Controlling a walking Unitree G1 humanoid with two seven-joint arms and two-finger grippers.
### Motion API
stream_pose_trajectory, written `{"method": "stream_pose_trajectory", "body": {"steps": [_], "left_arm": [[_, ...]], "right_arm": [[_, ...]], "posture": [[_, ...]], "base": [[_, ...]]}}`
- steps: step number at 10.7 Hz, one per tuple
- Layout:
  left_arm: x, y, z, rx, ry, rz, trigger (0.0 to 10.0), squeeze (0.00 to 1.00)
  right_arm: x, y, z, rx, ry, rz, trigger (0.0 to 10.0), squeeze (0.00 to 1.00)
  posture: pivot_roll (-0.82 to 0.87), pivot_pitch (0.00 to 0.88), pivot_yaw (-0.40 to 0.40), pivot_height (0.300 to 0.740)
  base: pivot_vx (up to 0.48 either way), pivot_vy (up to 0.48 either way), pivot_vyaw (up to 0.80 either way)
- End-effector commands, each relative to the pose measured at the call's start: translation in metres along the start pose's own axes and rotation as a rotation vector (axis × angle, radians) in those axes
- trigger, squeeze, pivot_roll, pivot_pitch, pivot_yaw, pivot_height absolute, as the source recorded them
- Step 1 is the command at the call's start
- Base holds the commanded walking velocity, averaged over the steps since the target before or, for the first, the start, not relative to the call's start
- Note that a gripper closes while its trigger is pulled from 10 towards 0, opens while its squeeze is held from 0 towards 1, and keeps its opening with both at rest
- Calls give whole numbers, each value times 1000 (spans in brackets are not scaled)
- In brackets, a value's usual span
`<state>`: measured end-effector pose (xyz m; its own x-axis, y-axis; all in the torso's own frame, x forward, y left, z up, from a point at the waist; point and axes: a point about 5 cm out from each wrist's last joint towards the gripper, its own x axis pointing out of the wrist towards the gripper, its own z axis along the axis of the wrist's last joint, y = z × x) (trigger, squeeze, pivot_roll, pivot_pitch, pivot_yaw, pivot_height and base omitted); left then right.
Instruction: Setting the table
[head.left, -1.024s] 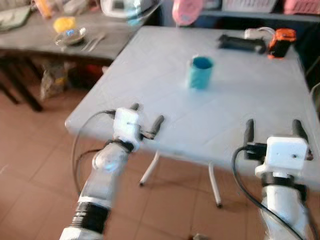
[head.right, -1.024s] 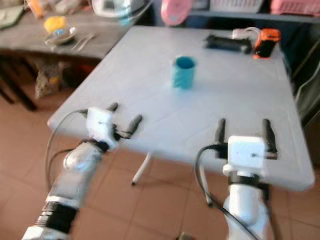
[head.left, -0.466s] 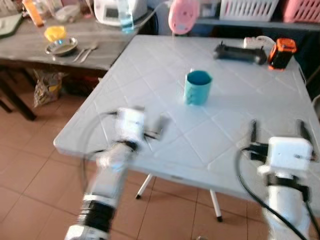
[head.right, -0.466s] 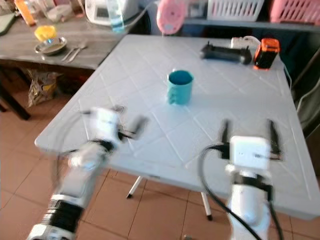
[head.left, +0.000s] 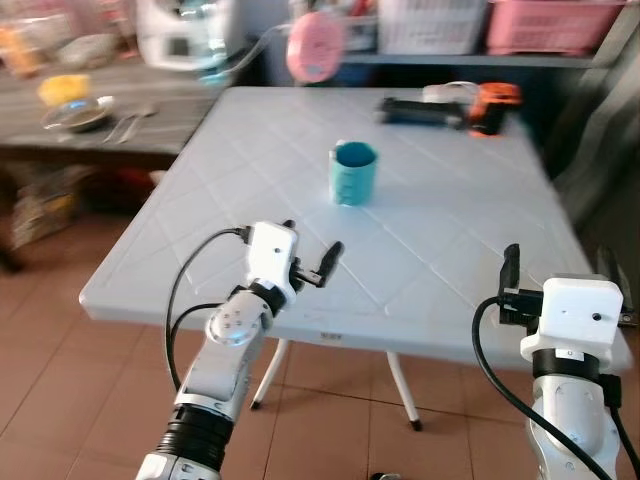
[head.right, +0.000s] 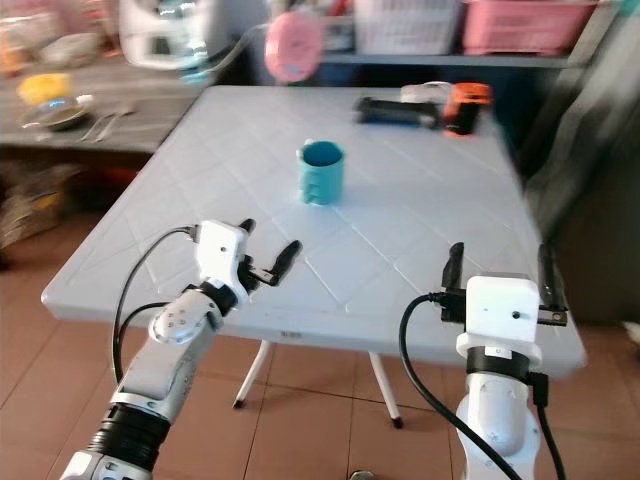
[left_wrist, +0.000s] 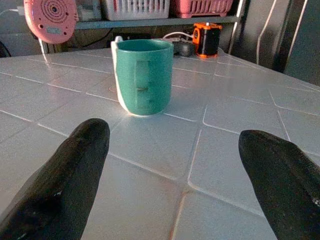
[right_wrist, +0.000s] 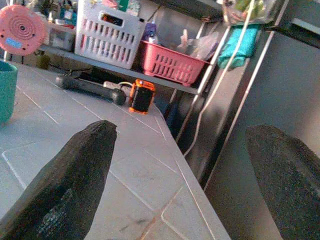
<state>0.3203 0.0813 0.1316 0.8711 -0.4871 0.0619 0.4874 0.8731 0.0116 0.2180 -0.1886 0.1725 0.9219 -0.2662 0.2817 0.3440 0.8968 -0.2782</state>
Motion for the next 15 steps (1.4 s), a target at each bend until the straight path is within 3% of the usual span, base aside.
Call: {"method": "stream_pose_trajectory", "body": {"steps": [1, 7, 15], "left_arm": [[-3, 8, 2, 20, 5, 20, 10000, 0], [-3, 9, 2, 31, 10, 20, 10000, 0], [2, 0, 16, 38, -90, -69, 10000, 0]], "right_arm": [[-1, 3, 4, 15, -8, 5, 10000, 216], [0, 3, 4, 18, -11, 2, 10000, 216], [14, -2, 5, 28, -34, -24, 10000, 216]], "posture": [[39, 121, 69, 740], [44, 121, 71, 740], [44, 114, 66, 740]], "base": [[0, 409, 0], [0, 432, 0], [0, 0, 0]]}}
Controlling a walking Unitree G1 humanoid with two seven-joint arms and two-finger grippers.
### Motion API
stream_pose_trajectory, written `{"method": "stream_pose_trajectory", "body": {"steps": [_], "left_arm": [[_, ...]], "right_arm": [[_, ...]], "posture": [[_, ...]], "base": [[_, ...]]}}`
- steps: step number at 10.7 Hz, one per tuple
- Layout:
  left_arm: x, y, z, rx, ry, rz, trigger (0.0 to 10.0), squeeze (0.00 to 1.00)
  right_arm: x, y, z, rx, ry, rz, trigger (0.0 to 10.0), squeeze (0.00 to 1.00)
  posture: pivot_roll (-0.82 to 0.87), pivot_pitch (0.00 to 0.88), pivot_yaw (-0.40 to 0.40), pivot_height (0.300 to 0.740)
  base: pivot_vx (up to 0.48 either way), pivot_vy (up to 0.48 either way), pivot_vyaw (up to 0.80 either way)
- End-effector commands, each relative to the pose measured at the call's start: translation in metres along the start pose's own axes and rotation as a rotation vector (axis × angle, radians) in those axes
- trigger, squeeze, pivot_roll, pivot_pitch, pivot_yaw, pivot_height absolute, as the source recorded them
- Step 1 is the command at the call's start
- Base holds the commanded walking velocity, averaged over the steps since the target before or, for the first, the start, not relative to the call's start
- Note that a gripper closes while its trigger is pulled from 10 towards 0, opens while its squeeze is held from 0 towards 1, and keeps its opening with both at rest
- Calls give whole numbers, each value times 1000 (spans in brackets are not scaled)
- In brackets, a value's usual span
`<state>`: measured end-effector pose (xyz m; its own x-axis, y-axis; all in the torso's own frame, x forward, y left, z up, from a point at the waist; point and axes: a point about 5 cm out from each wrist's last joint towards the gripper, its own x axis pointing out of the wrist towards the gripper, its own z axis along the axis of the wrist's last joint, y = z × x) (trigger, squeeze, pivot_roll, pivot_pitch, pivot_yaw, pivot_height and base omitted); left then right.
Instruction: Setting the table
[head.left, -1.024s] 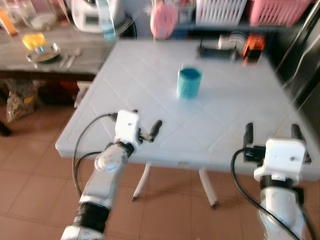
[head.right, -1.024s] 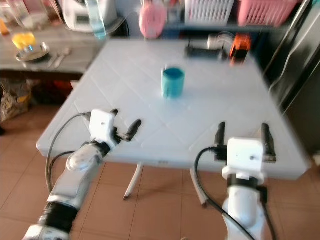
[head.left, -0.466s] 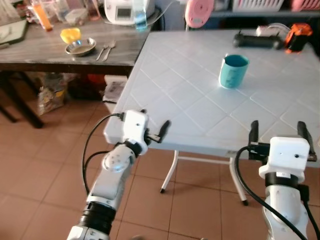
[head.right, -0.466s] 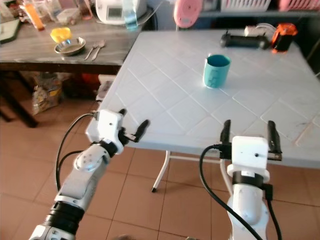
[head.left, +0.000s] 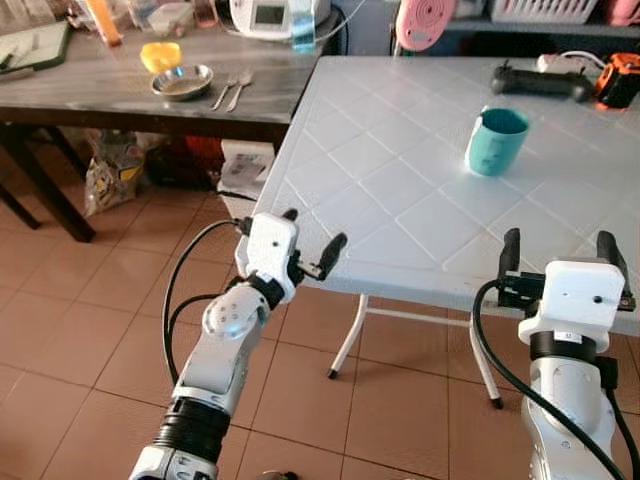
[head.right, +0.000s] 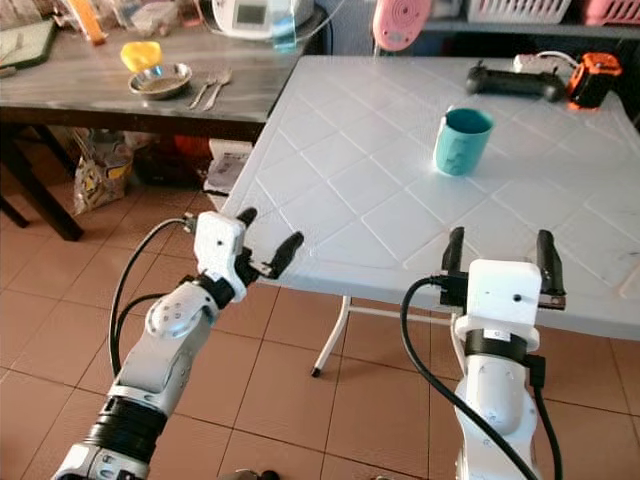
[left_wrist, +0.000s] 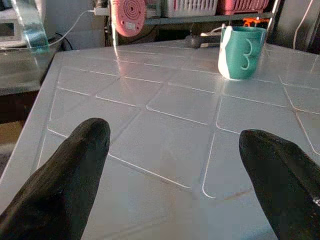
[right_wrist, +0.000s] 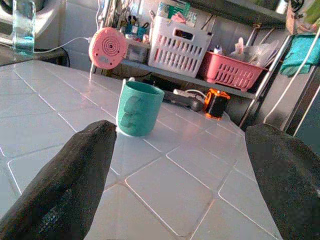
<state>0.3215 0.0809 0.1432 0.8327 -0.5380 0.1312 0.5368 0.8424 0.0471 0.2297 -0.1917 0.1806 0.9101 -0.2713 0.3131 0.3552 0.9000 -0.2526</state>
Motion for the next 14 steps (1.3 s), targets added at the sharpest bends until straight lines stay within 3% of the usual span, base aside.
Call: {"method": "stream_pose_trajectory", "body": {"steps": [1, 5, 9, 14], "left_arm": [[1, 0, 4, 4, -20, -7, 10000, 0], [2, -1, 3, 5, -26, -14, 10000, 0], [2, -4, 1, 2, -19, -26, 10000, 0], [2, -8, -2, -2, -14, -33, 10000, 0]], "right_arm": [[-1, -1, 0, 3, -3, -5, 10000, 216], [-4, -8, -2, -32, 0, 12, 10000, 212], [-7, 0, -1, -22, 6, 25, 10000, 220], [-6, -4, -1, -30, 4, 15, 10000, 212]], "posture": [[40, 112, 62, 740], [34, 111, 62, 740], [30, 112, 62, 740], [24, 109, 58, 740]], "base": [[0, 0, 0], [309, 0, 0], [386, 0, 0], [389, 0, 0]]}}
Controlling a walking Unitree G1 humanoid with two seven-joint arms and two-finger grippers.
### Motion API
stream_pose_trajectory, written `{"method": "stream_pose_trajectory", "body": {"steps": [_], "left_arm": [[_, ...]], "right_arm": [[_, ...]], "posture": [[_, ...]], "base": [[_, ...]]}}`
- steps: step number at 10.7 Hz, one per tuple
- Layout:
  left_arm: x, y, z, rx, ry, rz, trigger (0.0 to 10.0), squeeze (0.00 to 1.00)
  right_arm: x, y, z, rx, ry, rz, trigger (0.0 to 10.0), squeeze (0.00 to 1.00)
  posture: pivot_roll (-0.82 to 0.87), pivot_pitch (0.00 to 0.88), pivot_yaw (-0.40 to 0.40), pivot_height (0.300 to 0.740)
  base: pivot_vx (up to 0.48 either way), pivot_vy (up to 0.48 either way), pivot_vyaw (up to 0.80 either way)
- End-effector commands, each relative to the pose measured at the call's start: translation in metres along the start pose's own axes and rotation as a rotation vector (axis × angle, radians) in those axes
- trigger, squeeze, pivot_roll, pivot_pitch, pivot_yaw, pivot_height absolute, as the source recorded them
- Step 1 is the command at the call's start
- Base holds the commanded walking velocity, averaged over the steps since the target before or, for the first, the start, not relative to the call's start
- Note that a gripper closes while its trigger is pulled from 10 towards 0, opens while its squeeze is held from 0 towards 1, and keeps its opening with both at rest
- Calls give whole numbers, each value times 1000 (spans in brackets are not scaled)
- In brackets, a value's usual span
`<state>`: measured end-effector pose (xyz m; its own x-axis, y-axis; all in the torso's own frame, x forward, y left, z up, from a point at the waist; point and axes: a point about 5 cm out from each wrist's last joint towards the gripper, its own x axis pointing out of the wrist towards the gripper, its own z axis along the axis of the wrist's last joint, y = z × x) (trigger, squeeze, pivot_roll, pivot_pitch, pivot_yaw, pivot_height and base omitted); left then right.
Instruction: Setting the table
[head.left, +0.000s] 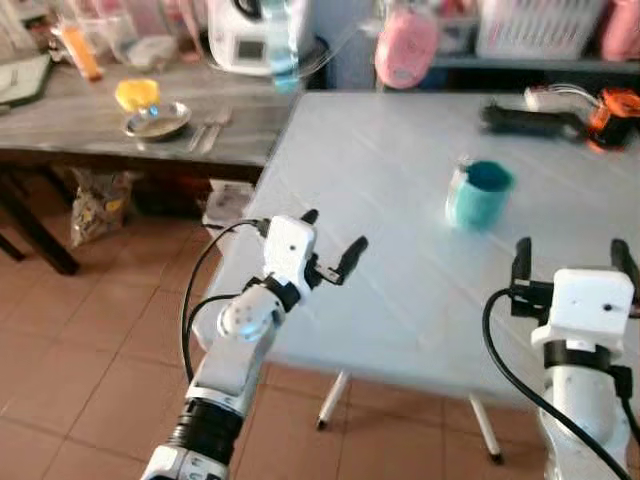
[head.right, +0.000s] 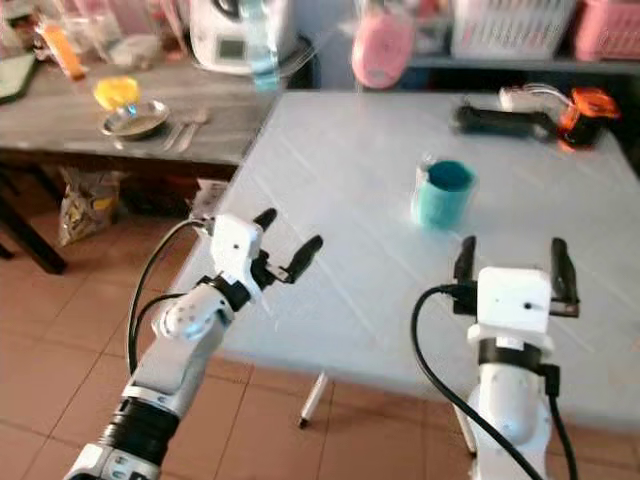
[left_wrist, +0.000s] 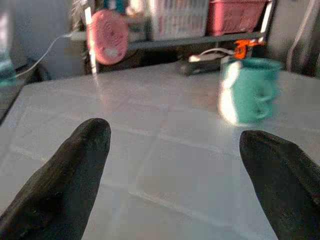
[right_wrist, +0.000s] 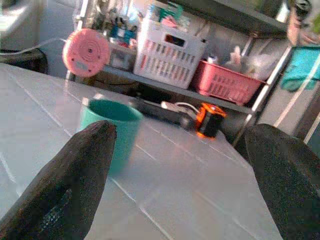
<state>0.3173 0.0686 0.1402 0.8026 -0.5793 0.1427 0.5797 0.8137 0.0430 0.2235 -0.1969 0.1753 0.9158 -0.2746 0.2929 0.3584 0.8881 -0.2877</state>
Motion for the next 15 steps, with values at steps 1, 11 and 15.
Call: {"method": "stream_pose_trajectory", "body": {"steps": [1, 11, 15], "left_arm": [[-2, 4, 0, 10, 3, 16, 10000, 0], [-22, 2, -1, 13, 87, -380, 10000, 0], [-26, -2, -2, 10, 105, -434, 10000, 0]], "right_arm": [[-1, 3, 4, 9, -14, 11, 10000, 212], [-5, 29, -17, 258, 179, -73, 10000, 0], [7, 48, -27, 302, 211, -34, 10000, 0]], "posture": [[23, 109, 56, 740], [49, 148, 75, 740], [56, 160, 86, 740]], "base": [[382, 0, 0], [97, 0, 0], [0, 0, 0]]}}
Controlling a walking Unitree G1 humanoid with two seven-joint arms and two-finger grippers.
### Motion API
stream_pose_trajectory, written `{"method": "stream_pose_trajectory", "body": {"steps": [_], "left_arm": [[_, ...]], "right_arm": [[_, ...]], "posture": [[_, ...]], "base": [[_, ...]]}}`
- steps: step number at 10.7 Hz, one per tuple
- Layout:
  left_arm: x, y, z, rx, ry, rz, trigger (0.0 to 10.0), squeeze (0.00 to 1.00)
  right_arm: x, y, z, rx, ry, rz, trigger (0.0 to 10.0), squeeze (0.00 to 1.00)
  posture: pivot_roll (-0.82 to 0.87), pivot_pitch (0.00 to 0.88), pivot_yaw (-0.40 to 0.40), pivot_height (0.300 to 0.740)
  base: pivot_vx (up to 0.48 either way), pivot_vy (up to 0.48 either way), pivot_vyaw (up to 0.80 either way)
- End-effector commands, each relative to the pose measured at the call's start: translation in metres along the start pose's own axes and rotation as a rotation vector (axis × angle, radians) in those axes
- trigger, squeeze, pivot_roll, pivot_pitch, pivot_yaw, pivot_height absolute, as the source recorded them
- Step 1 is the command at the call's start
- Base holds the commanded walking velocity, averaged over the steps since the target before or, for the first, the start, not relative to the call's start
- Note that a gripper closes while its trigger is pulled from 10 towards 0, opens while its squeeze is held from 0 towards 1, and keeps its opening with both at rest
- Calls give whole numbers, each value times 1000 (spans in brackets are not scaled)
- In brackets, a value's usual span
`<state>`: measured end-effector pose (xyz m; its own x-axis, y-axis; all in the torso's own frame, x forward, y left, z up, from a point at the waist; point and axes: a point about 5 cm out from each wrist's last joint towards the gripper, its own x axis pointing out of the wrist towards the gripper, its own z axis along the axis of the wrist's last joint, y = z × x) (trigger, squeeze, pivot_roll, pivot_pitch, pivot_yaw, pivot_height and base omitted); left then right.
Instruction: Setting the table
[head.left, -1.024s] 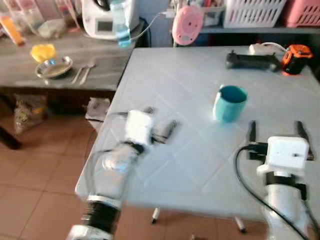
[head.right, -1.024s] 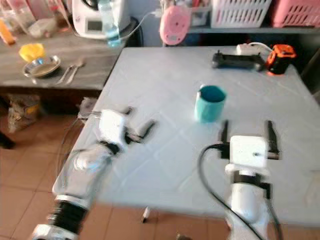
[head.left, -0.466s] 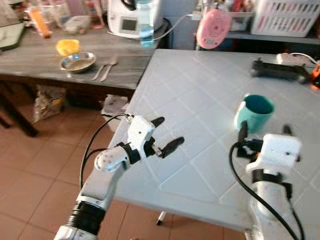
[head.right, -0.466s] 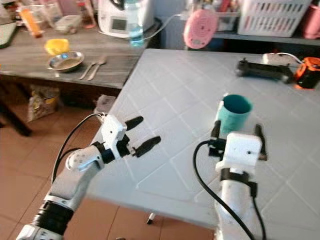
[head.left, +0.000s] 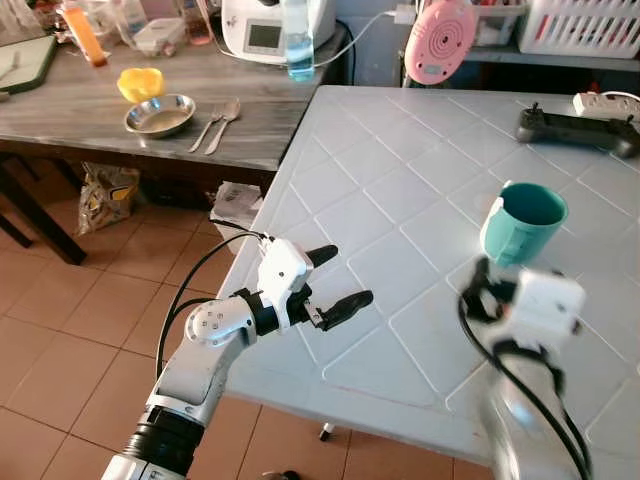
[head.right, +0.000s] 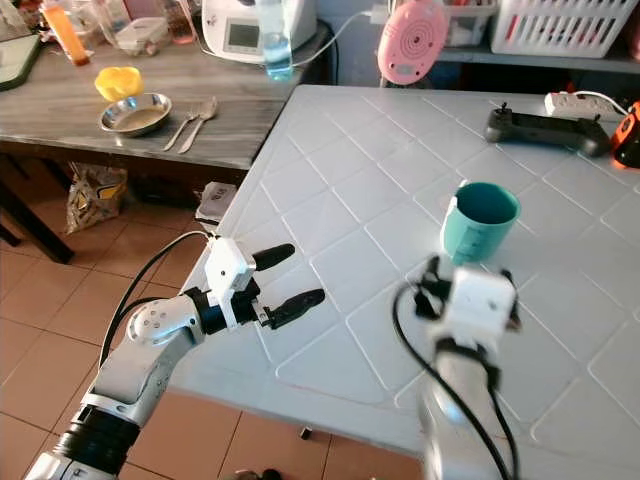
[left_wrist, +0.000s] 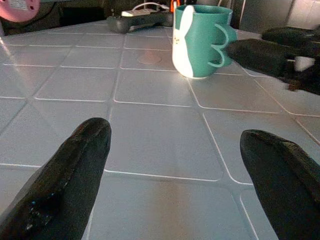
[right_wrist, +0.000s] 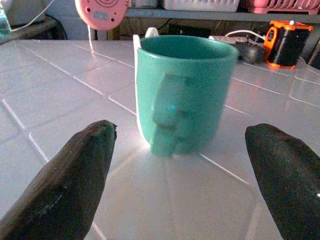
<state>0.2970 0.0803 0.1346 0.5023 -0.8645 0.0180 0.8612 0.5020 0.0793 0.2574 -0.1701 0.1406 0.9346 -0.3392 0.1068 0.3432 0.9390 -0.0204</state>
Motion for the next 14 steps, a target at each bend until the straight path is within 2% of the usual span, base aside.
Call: {"method": "stream_pose_trajectory", "body": {"steps": [1, 4, 5, 6, 7, 8, 14], "left_arm": [[-2, -1, -1, 2, 10, -10, 10000, 0], [-1, -4, -2, -7, 5, -10, 10000, 0], [-1, -5, -3, -11, 3, -16, 10000, 0], [-2, -5, -4, -11, 5, -18, 10000, 0], [-3, -6, -4, -10, 7, -20, 10000, 0], [-3, -6, -3, -10, 6, -23, 10000, 0], [-1, -10, -3, -14, 2, -37, 10000, 0]], "right_arm": [[3, 6, -2, 21, 0, 2, 10000, 0], [16, 13, 1, 30, -20, -9, 10000, 0], [19, 18, 1, 40, -24, -29, 9333, 0], [20, 19, -1, 52, -19, -37, 6118, 0], [20, 20, -5, 67, -9, -43, 392, 0], [21, 19, -6, 70, -8, -53, 0, 0], [24, 9, -8, 71, -25, -126, 0, 0]], "posture": [[58, 157, 80, 740], [68, 153, 70, 740], [72, 153, 71, 740], [72, 154, 73, 740], [72, 154, 73, 740], [72, 157, 75, 740], [71, 156, 82, 740]], "base": [[0, 0, 0], [0, 0, 0], [0, 0, 0], [0, 0, 0], [0, 0, 0], [0, 0, 0], [0, 0, 0]]}}
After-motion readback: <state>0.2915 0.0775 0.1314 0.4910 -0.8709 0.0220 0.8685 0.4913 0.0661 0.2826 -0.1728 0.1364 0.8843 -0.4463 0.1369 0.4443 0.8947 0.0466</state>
